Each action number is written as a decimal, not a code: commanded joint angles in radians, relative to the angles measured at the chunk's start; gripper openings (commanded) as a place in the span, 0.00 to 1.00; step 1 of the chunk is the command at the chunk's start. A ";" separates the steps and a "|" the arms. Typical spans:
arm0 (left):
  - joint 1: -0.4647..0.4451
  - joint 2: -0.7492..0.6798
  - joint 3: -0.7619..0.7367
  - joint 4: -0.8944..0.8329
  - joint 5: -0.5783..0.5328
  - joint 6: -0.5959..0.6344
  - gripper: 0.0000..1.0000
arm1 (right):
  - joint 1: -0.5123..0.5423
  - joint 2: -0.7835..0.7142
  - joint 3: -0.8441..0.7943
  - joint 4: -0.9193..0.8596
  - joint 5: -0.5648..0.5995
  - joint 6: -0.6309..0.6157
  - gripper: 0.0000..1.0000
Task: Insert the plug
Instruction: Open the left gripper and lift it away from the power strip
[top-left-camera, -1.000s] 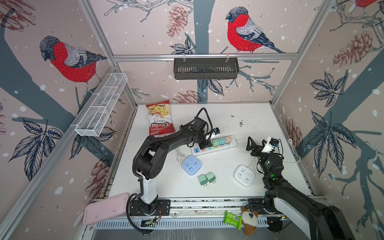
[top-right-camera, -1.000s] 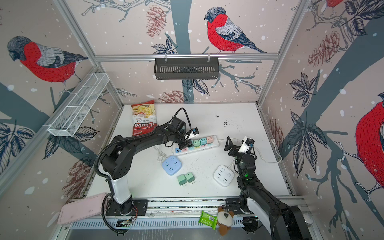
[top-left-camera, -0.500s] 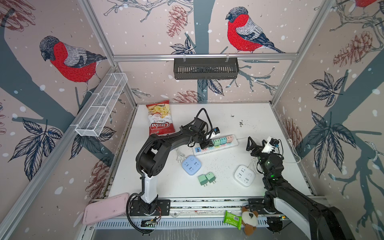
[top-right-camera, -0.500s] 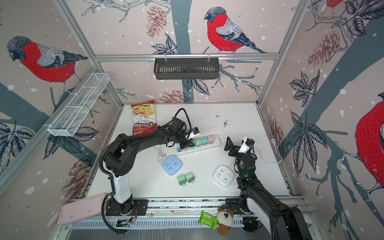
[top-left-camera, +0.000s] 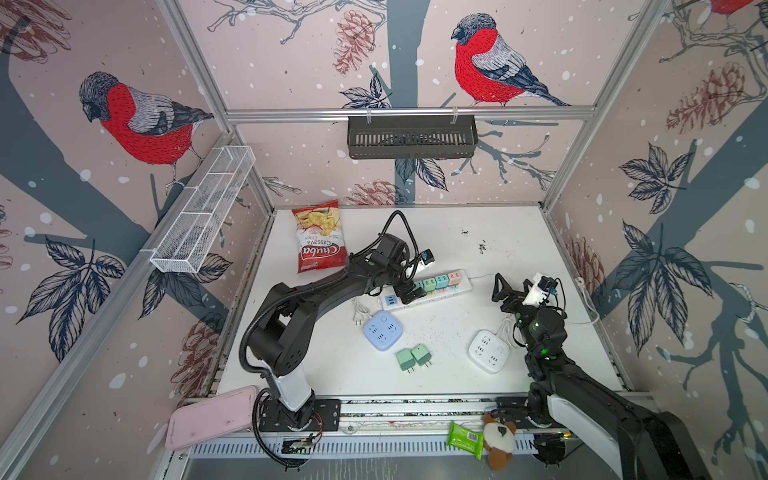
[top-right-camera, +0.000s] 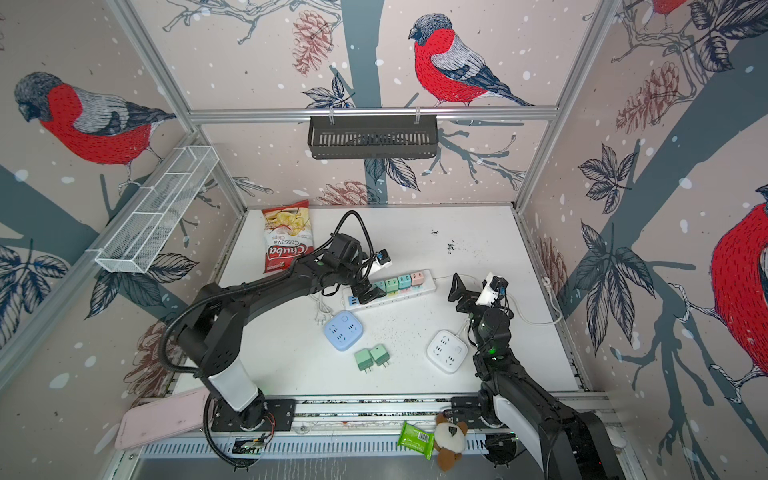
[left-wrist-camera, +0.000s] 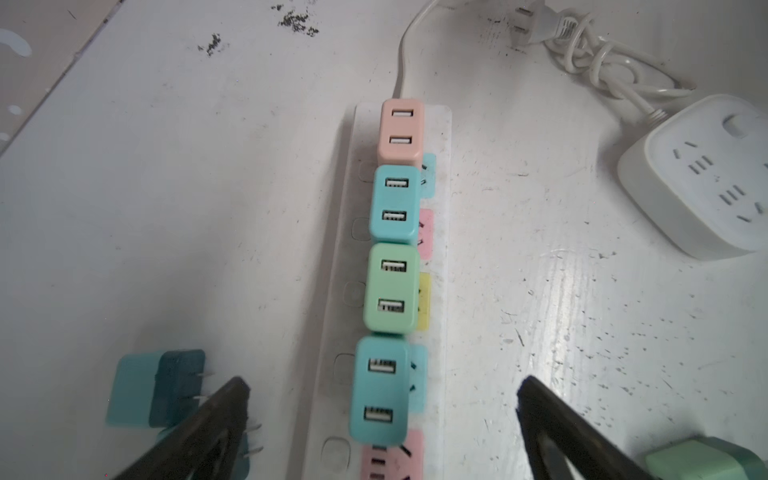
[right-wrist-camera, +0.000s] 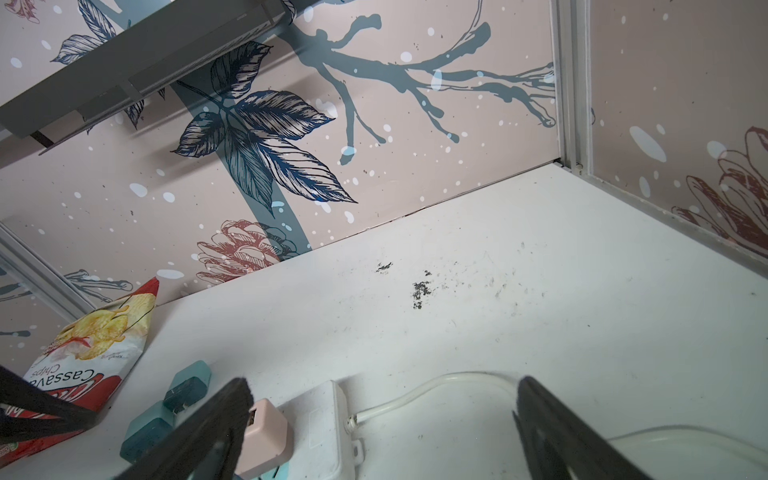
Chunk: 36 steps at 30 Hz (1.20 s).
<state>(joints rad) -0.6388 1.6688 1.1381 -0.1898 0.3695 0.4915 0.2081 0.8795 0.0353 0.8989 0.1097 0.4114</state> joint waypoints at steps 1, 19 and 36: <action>0.003 -0.126 -0.107 0.145 0.006 -0.051 0.99 | 0.002 -0.006 0.001 0.033 0.003 -0.019 1.00; 0.159 -0.842 -0.968 0.879 -0.541 -0.542 0.99 | 0.160 0.035 0.060 -0.022 0.147 -0.121 0.91; 0.156 -0.486 -0.664 0.586 -1.013 -0.743 0.99 | 0.827 -0.115 0.177 -0.559 0.518 0.075 0.82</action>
<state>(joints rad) -0.4820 1.1976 0.4782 0.4423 -0.5457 -0.1993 0.9356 0.7776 0.1967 0.4507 0.4561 0.4362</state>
